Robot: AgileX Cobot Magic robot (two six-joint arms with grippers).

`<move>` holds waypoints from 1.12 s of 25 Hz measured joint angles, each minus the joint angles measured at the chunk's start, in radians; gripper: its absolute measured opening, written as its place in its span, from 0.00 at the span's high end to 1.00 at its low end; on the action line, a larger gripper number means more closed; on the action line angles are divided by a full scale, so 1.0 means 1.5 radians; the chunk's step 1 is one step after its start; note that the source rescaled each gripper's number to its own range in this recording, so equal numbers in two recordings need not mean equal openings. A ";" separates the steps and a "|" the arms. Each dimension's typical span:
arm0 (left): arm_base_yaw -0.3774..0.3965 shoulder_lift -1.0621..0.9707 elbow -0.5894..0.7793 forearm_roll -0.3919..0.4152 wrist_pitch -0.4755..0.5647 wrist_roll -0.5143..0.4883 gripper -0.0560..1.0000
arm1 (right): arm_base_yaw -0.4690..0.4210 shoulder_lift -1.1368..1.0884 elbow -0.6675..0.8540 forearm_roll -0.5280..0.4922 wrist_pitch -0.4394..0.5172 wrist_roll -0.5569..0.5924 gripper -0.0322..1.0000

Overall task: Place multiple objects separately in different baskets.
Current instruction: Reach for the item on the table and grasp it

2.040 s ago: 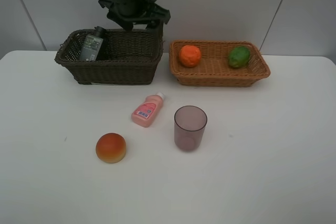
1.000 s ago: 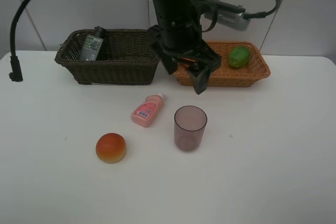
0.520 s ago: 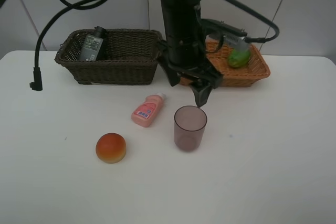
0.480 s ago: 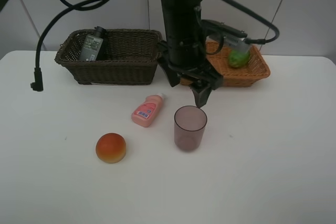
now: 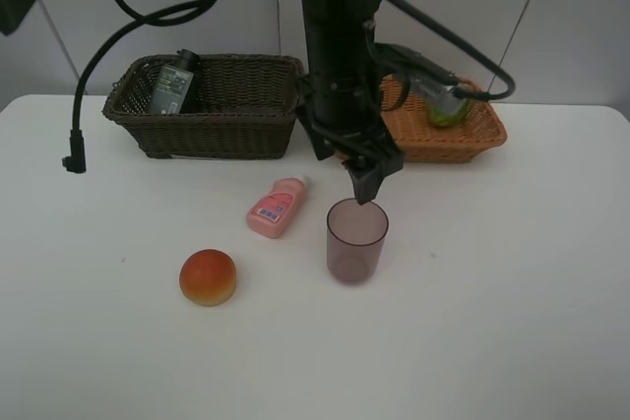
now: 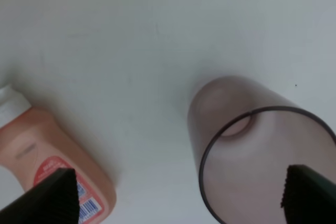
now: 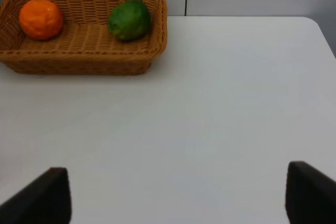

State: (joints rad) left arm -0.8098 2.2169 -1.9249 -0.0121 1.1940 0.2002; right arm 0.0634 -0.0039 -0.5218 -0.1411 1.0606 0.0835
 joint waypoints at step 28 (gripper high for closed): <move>-0.013 0.026 0.026 0.026 0.000 0.045 0.00 | 0.000 0.000 0.000 0.000 0.000 0.000 0.29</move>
State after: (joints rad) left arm -0.8288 2.2553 -1.8866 0.0263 1.1940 0.2676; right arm 0.0634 -0.0039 -0.5218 -0.1412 1.0606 0.0835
